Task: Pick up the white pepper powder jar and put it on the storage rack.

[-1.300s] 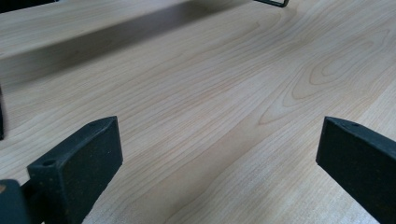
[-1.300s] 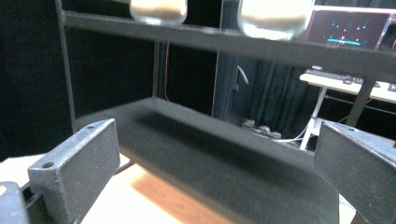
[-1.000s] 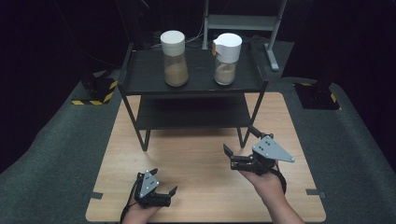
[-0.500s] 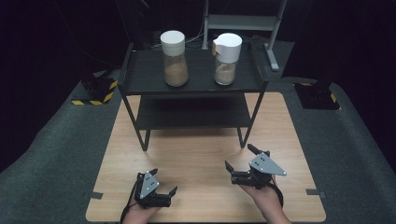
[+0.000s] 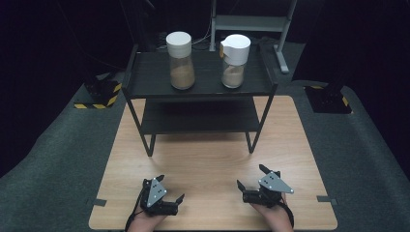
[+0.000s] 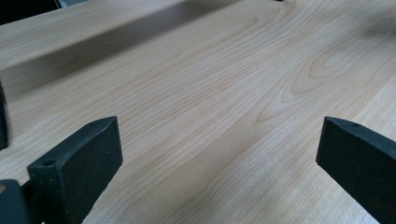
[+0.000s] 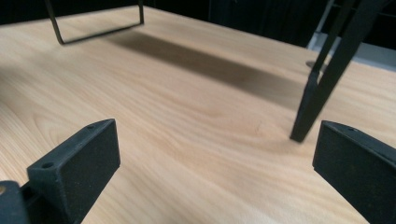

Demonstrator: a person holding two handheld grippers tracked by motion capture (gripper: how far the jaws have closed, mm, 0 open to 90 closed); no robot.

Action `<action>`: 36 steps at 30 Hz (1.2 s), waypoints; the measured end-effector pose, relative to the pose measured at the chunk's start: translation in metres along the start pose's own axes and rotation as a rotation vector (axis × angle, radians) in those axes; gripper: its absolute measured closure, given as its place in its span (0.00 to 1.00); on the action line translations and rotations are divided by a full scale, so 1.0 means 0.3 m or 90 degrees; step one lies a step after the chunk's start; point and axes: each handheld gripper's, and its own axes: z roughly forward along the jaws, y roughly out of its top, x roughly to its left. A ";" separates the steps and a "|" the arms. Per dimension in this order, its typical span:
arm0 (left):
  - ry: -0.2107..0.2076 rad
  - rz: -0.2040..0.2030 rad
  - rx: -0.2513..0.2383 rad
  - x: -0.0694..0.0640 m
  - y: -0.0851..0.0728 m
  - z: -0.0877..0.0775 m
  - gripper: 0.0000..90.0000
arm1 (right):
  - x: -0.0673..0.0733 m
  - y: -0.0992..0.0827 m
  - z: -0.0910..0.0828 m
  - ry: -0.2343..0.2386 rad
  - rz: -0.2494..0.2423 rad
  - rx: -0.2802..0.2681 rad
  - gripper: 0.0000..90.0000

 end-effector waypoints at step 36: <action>0.000 -0.018 0.008 0.008 0.007 0.004 0.01 | 0.037 -0.004 -0.026 -0.044 -0.057 0.079 0.00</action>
